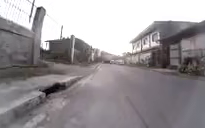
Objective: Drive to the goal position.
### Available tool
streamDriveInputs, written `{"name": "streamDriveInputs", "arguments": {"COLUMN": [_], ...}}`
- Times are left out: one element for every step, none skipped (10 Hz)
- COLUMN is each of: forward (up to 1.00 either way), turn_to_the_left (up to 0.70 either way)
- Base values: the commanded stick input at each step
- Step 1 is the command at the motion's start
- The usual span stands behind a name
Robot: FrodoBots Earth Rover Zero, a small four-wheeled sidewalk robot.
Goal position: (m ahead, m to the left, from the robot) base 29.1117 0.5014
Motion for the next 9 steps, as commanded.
{"name": "streamDriveInputs", "arguments": {"forward": [1.00,1.00,1.00,1.00,1.00,1.00,1.00,1.00,1.00], "turn_to_the_left": [0.00,-0.13,-0.32,-0.40,-0.40,-0.37,0.00,0.00,0.00]}}
